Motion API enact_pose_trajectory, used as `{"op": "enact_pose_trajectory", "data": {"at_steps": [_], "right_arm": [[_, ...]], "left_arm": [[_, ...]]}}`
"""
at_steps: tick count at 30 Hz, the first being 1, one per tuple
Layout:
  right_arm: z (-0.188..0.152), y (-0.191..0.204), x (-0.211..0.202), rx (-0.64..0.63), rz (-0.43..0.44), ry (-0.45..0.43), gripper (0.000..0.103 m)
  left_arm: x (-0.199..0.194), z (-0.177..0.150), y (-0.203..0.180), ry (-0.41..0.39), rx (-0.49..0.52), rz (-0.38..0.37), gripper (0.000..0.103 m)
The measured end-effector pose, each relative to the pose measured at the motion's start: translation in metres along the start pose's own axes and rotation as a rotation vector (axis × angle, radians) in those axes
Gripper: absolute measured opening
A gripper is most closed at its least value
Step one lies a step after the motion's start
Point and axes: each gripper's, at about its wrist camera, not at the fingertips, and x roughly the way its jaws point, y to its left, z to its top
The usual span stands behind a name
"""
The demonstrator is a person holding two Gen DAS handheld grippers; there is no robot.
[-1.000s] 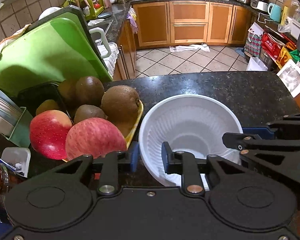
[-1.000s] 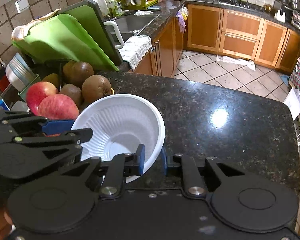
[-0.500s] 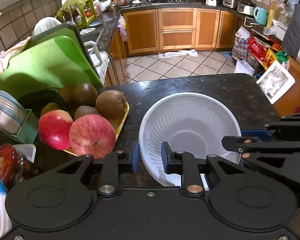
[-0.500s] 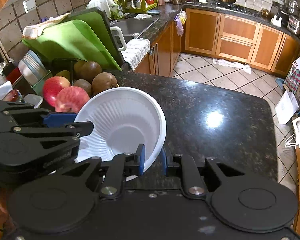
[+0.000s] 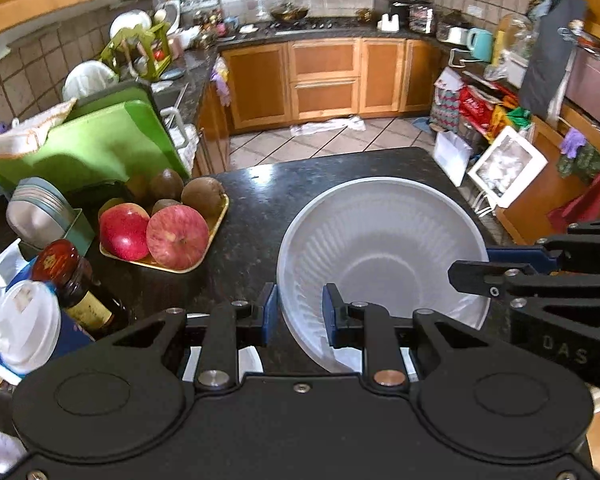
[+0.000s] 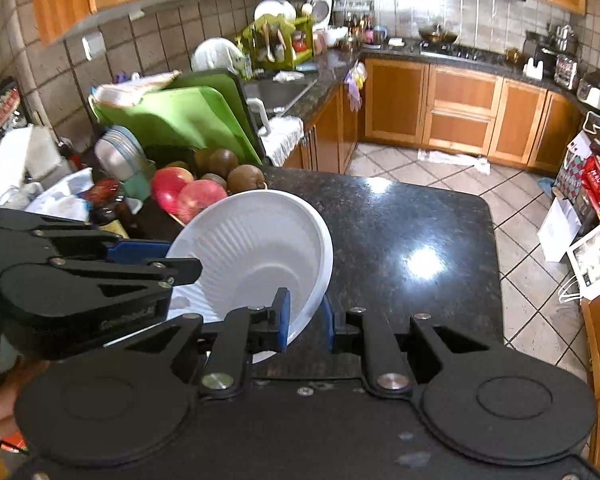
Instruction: Organize plates and bowls
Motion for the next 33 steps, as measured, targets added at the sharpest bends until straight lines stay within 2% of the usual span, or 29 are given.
{"op": "enact_pose_trajectory", "data": {"at_steps": [6, 9, 12, 18, 28, 33], "right_arm": [[-0.032, 0.01, -0.05, 0.01, -0.018, -0.035, 0.019], [-0.041, 0.014, -0.061, 0.016, -0.058, -0.042, 0.019], [-0.051, 0.015, -0.056, 0.001, -0.08, -0.025, 0.019], [-0.056, -0.001, -0.038, -0.003, -0.087, 0.019, 0.02], [-0.036, -0.045, -0.021, 0.043, -0.101, -0.002, 0.02], [-0.032, -0.056, -0.029, 0.081, -0.113, -0.015, 0.019]], "left_arm": [[-0.032, -0.021, -0.013, -0.035, 0.016, -0.024, 0.031], [-0.041, -0.027, -0.023, -0.053, 0.034, 0.0, 0.031], [-0.04, -0.031, -0.03, -0.069, 0.056, 0.02, 0.031], [-0.025, -0.021, -0.038, -0.065, 0.057, 0.001, 0.032], [-0.005, -0.006, -0.057, -0.053, 0.044, -0.042, 0.032], [-0.017, -0.007, -0.062, -0.044, 0.04, -0.088, 0.032]]}}
